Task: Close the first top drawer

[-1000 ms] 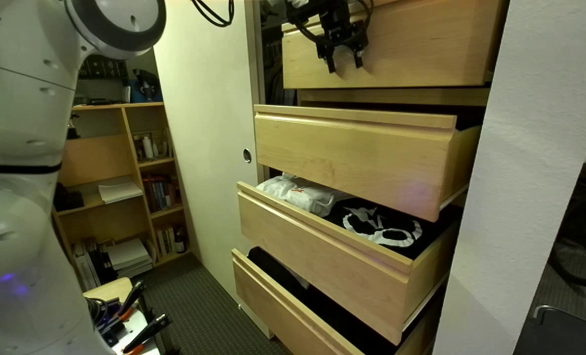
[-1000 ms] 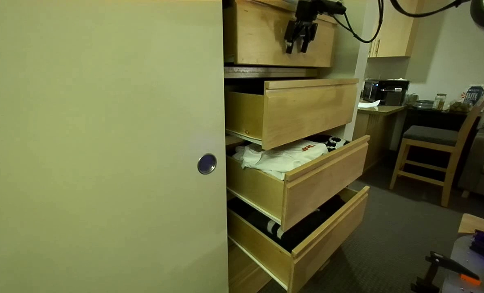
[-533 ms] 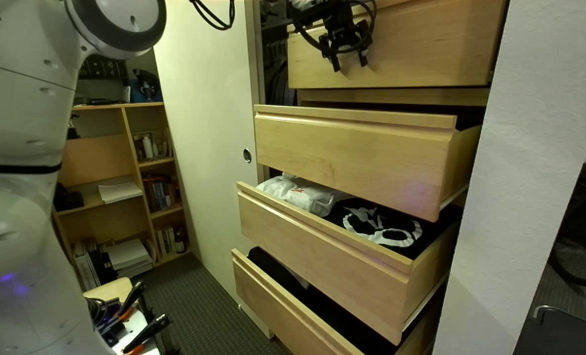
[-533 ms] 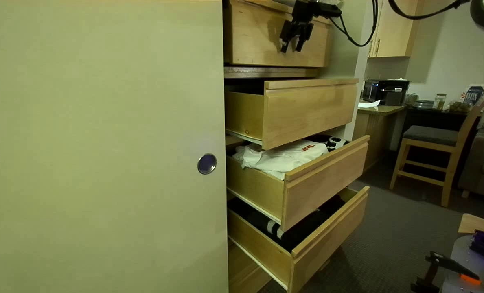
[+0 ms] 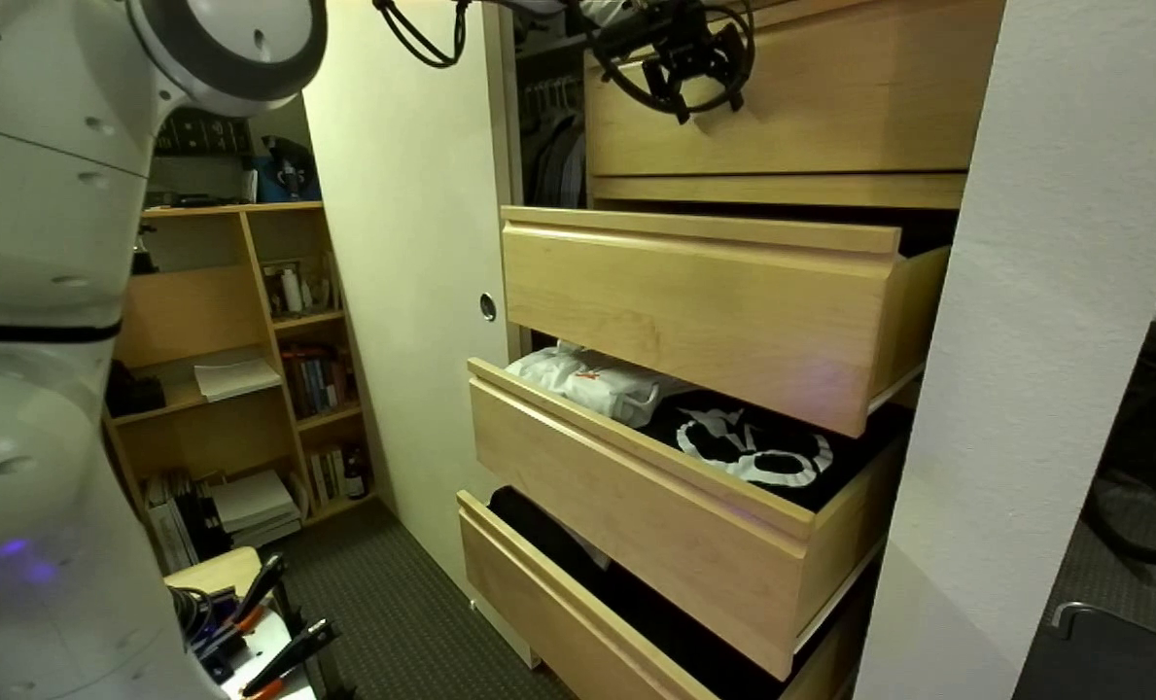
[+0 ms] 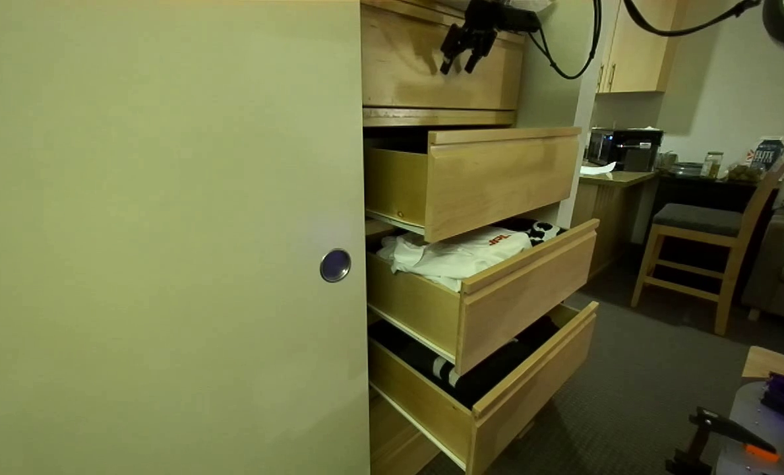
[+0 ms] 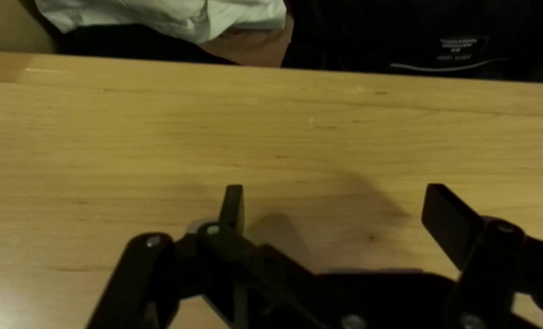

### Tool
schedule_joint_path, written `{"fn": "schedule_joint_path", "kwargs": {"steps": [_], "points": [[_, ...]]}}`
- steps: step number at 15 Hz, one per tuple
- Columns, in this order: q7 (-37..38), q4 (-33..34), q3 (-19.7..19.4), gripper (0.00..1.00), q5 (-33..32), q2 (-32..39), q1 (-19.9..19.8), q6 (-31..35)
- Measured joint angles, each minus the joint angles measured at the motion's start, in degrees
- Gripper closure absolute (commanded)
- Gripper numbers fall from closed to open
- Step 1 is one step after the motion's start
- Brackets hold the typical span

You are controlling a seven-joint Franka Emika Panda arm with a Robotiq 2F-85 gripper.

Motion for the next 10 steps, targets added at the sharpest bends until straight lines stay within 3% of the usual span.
{"fn": "schedule_joint_path", "kwargs": {"steps": [3, 6, 10], "points": [[0.0, -2.1, 0.0, 0.00, 0.0, -0.5, 0.0, 6.5], [0.0, -4.5, 0.0, 0.00, 0.0, -1.6, 0.1, 8.5], [-0.1, -7.8, 0.5, 0.00, 0.1, -4.8, 0.5, -1.0]]}}
